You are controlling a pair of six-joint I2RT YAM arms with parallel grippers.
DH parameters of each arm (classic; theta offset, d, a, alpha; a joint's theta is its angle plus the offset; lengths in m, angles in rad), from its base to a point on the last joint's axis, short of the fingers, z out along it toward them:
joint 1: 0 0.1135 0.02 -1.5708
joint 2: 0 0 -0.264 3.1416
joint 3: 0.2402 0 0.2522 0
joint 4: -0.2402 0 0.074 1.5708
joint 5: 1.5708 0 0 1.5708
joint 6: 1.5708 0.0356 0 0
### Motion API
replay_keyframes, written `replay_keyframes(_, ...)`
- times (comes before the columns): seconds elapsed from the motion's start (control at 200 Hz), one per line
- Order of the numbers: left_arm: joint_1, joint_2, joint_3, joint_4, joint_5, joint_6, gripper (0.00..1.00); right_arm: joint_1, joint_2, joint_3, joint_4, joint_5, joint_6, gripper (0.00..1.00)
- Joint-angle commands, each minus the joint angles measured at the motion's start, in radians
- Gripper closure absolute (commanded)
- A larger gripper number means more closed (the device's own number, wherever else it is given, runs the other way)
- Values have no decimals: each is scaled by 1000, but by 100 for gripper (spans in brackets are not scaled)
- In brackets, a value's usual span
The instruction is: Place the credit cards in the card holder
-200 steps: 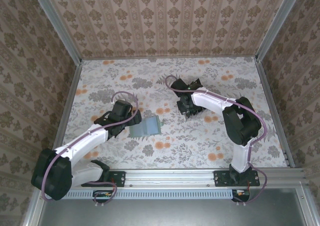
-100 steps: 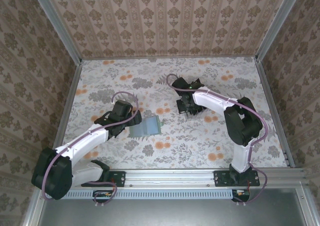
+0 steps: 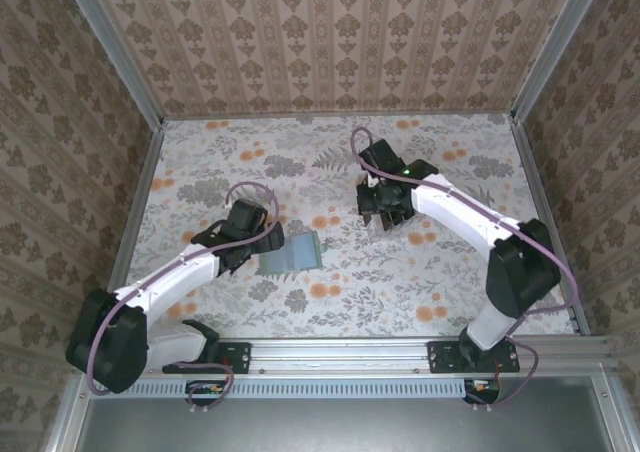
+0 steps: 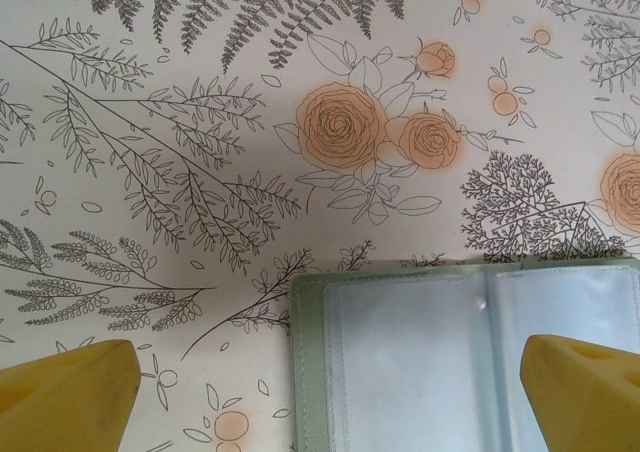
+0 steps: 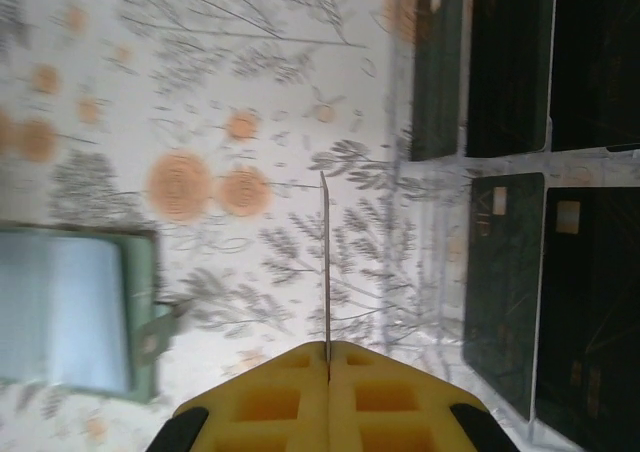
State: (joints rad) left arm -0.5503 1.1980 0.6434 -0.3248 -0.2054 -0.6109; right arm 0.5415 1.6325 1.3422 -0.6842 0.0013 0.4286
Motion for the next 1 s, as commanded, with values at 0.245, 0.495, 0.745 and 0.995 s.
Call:
replay_keyframes(0.245,0,-3,-8,-91,-31,34,0,179,-65,-226,472,-216,262,100)
replay_keyframes(0.495,1,-5,-26,-109,-68,14,0,276,71,-282,729,-228,359,100)
replay_keyframes(0.745,3,1,-37,-103,-80,-3,0,281,146,-285,798,-255,387,100)
replay_keyframes(0.995,6,23,-31,-102,-78,-1,0,285,201,-300,849,-278,406,100)
